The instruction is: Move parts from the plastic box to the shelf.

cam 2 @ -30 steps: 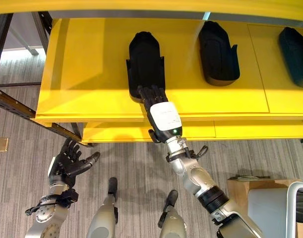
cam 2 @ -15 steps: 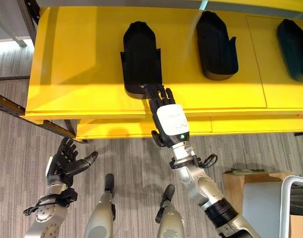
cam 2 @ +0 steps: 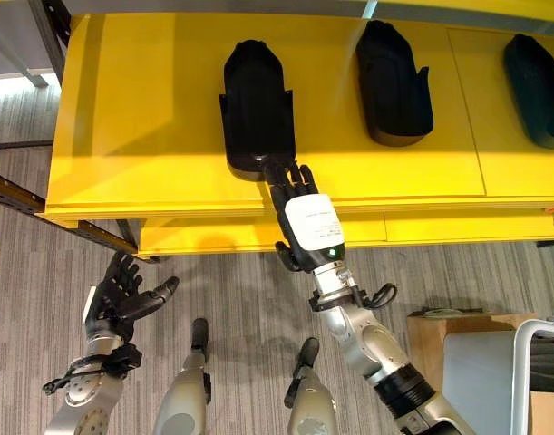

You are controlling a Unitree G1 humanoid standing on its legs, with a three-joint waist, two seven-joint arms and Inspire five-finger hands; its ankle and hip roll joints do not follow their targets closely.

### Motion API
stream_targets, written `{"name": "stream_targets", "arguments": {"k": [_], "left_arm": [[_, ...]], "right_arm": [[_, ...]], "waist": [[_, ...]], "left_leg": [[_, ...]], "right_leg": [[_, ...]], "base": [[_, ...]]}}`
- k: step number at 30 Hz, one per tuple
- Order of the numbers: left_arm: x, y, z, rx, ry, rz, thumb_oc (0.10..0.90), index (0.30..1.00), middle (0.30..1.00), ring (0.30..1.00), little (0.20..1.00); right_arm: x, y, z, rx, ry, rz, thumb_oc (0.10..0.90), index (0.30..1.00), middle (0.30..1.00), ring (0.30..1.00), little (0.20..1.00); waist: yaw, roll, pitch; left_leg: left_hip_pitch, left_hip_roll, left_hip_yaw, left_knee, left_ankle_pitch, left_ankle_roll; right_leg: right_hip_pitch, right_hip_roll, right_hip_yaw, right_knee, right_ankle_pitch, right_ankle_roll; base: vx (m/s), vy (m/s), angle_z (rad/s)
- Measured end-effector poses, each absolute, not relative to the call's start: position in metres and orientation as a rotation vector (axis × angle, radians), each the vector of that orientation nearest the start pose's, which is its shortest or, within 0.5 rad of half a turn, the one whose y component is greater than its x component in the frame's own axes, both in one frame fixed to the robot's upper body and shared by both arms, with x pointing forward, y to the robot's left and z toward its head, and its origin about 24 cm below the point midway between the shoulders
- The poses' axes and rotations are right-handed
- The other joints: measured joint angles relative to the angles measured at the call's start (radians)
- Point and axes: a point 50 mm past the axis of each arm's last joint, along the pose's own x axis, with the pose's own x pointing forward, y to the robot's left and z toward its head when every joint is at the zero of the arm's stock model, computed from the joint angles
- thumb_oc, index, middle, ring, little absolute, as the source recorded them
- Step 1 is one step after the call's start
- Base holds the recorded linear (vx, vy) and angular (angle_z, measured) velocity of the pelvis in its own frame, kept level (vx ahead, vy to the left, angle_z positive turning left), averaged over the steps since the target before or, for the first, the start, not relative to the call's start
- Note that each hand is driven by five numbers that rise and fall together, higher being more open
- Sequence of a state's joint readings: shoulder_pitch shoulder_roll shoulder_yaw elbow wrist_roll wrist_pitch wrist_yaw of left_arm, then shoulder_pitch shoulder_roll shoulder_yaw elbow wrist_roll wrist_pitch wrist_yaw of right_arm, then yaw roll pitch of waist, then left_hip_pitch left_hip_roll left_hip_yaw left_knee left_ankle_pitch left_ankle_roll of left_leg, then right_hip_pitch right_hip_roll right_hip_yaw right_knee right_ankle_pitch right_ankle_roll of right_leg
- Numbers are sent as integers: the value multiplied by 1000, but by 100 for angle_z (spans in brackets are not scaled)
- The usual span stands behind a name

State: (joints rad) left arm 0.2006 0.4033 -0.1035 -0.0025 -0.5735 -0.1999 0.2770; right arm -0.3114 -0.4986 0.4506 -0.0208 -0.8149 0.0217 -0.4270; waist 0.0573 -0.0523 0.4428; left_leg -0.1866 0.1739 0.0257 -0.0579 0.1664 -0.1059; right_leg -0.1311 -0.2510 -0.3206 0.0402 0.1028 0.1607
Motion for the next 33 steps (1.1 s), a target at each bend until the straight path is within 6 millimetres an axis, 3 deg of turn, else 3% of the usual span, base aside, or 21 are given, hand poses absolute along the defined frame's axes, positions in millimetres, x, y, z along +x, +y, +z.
{"name": "stream_targets", "arguments": {"k": [26, 33], "left_arm": [[205, 230, 22, -174, 65, 279, 900, 1000, 1000, 1000, 1000], [205, 232, 23, -174, 60, 288, 900, 1000, 1000, 1000, 1000]], "right_arm": [[287, -124, 79, -1251, -510, 104, 900, 1000, 1000, 1000, 1000], [291, -119, 83, -1249, -529, 111, 900, 1000, 1000, 1000, 1000]], "waist": [[2, -6, 0], [4, -6, 0]], "left_leg": [[11, 0, 0, 2, 0, 0], [13, 1, 0, 2, 0, 0]], "right_leg": [[8, 0, 3, 5, 0, 0], [12, 0, 3, 4, 0, 0]], "base": [[0, 0, 0], [0, 0, 0]]}}
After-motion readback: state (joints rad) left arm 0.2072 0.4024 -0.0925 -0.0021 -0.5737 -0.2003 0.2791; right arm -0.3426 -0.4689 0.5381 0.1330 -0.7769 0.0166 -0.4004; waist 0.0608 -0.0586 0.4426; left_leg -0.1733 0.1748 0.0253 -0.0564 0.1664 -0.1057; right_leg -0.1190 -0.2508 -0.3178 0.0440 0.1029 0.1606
